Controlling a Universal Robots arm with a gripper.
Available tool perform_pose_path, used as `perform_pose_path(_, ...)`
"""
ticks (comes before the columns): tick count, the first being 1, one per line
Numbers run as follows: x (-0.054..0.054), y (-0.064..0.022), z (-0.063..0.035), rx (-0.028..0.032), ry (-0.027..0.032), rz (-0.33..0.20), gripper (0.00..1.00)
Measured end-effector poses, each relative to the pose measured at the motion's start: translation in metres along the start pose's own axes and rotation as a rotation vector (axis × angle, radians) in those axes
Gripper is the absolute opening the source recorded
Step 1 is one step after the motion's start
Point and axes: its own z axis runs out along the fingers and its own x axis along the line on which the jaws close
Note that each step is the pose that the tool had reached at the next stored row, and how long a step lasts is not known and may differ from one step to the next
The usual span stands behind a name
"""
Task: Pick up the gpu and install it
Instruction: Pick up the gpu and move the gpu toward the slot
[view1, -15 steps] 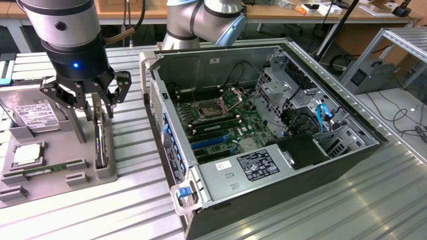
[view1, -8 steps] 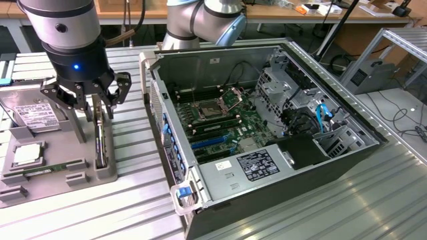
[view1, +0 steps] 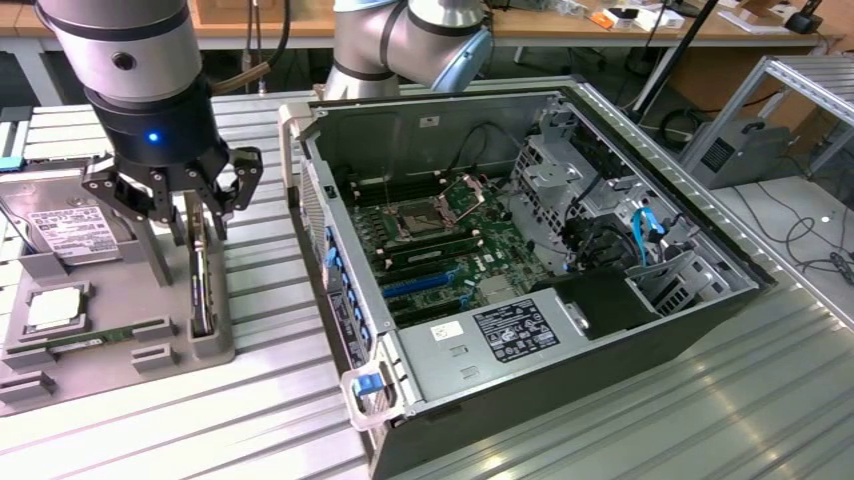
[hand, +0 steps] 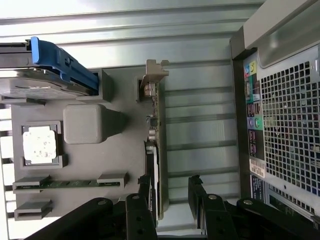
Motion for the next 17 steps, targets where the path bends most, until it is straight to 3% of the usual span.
perform_pose_path(17,0.0006,-0.0004,0.0085,0.0,0.0,0.0,0.44)
